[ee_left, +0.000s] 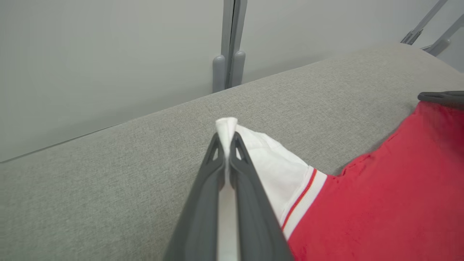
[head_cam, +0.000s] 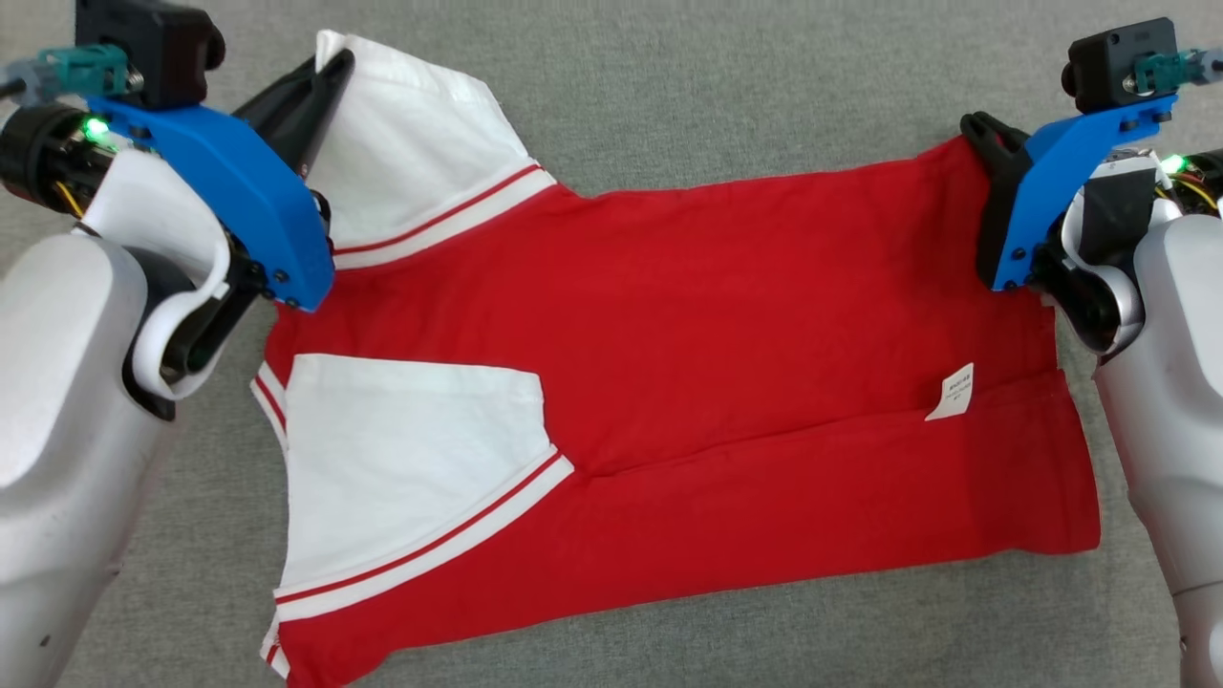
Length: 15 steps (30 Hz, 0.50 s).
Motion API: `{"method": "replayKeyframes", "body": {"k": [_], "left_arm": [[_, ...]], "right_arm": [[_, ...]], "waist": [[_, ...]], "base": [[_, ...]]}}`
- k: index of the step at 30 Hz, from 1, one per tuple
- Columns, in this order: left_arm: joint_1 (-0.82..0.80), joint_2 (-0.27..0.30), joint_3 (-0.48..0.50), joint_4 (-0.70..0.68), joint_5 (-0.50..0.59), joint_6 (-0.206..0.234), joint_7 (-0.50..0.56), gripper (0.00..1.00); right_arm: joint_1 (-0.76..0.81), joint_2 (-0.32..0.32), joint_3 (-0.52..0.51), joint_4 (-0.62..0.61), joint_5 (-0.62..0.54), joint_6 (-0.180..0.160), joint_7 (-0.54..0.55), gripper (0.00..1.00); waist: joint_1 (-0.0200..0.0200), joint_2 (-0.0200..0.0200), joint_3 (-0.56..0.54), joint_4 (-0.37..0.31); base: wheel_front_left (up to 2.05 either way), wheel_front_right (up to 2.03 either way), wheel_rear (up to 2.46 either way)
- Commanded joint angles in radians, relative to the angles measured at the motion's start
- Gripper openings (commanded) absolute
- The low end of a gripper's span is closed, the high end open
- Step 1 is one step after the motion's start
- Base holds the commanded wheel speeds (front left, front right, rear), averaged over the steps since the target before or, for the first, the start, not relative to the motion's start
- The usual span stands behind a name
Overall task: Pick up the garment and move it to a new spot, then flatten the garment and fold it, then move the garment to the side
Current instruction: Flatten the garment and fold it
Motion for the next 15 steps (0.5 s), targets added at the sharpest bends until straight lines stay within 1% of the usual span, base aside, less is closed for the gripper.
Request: {"method": "replayKeyframes", "body": {"k": [1,7,11,15], "left_arm": [[0.018,-0.001,0.0,-0.01,-0.009,-0.004,-0.014,0.0],[0.124,0.011,0.004,-0.089,-0.036,-0.007,-0.081,0.0],[0.234,0.034,0.009,-0.169,-0.053,0.008,-0.127,0.0],[0.362,0.053,0.009,-0.255,-0.07,0.037,-0.168,0.0]], "right_arm": [[0.02,-0.013,0.003,-0.005,-0.002,0.0,-0.022,0.0],[0.112,-0.035,0.027,-0.051,0.023,0.0,-0.116,0.0],[0.198,-0.055,0.016,-0.103,0.037,0.0,-0.165,0.0],[0.301,-0.069,-0.028,-0.161,0.044,0.0,-0.191,0.0]], "waist": [[0.0,0.0,-0.013,0.0],[0.0,0.0,-0.086,0.021],[0.0,0.0,-0.146,0.037],[0.0,0.0,-0.204,0.053]], "base": [[0.0,0.0,0.0],[0.0,0.0,0.0],[0.0,0.0,0.0],[0.0,0.0,0.0]]}}
